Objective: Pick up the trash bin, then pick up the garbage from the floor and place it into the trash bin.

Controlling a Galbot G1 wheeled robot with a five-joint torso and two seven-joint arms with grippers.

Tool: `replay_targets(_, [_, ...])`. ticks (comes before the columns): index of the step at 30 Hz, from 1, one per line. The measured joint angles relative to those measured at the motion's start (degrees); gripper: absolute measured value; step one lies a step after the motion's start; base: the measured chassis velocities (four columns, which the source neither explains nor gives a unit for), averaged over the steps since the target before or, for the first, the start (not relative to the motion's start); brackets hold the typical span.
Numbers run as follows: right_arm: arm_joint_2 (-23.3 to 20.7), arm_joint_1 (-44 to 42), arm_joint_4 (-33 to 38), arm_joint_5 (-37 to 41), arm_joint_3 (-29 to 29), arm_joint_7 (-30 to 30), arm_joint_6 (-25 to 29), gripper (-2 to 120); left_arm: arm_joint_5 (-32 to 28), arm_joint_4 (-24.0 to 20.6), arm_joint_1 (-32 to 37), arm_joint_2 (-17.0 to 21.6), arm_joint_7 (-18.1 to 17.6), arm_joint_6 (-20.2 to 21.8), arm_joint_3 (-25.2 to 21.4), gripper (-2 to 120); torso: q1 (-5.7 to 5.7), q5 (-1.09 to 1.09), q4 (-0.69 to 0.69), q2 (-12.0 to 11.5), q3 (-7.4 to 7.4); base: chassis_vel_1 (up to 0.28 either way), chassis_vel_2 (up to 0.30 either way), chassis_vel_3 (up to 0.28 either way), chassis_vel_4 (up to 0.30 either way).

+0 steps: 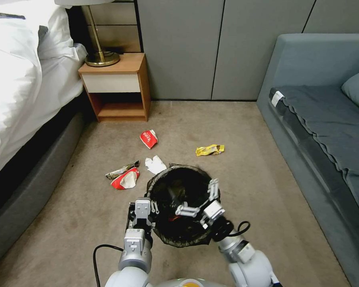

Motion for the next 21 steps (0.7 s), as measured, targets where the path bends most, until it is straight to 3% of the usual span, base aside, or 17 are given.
replay_targets(3, [0.78,-2.05,2.74,-1.11,1.1,5.2,-0.65,100,-0.2,0.08,-0.11,0.03,-0.01,0.0,-0.2,0,0.0,0.0,0.0,0.0,0.0,0.0,0.0,0.0,0.0])
replay_targets(4, [1.41,-4.43,4.72,-1.68,2.0,9.82,-1.06,100,-0.47,0.18,-0.16,0.1,0.01,-0.01,-0.36,0,0.0,0.0,0.0,0.0,0.0,0.0,0.0,0.0,0.0])
replay_targets(8, [2.0,-7.31,4.79,-1.84,3.36,13.13,0.03,100,-0.79,0.19,-0.23,0.17,-0.03,-0.05,-0.79,0,0.0,0.01,-0.01,0.0,0.0,0.0,0.0,0.0,0.0])
replay_targets(15, [3.42,-8.8,0.98,-5.83,6.27,14.95,3.73,100,-1.2,-0.23,-0.12,0.2,-0.17,-0.13,-1.64,0,0.0,0.02,0.0,0.01,0.0,0.0,0.0,0.0,0.0])
replay_targets(21, [3.28,-9.26,-1.03,-5.5,6.29,16.47,3.85,100,-1.4,-0.6,-0.16,0.04,-0.28,-0.16,-1.97,0,0.0,0.01,0.0,0.0,0.0,0.0,0.0,0.0,0.0])
